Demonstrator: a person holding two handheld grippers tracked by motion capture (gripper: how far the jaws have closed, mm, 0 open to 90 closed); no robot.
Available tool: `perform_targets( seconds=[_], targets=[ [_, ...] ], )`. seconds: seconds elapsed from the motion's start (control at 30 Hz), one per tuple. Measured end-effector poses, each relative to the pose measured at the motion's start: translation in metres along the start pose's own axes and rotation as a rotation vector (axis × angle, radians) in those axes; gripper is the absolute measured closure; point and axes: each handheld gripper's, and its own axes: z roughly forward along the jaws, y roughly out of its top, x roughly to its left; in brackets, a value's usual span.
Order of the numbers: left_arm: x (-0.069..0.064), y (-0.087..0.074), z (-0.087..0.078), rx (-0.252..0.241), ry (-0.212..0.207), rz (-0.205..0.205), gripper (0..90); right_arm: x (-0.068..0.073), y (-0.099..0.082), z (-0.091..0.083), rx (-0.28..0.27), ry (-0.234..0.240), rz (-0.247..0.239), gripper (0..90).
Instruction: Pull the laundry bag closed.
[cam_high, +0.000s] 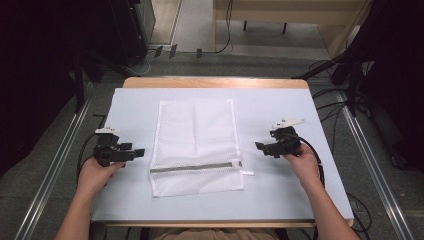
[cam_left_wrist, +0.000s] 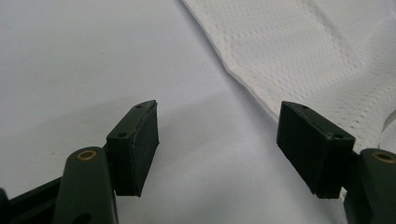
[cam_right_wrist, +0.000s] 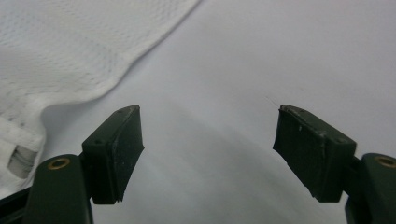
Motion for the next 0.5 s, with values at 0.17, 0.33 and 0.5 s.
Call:
perform_targets(
  seconds=[0.17, 0.33, 0.5],
  targets=[
    [-0.0012, 0.0000, 0.0015, 0.005, 0.000, 0.000, 29.7, -0.0042, -0.0009, 0.0001, 0.027, -0.011, 0.051, 25.3],
    [-0.0010, -0.0002, 0.0027, 0.003, -0.001, -0.009, 28.9, -0.0039, -0.0016, 0.0025, 0.045, -0.010, 0.049, 25.3],
    [-0.0011, -0.0004, 0.0032, 0.018, -0.001, -0.004, 28.7, -0.0031, -0.0023, 0.0045, 0.064, -0.002, 0.052, 25.3]
  ],
)
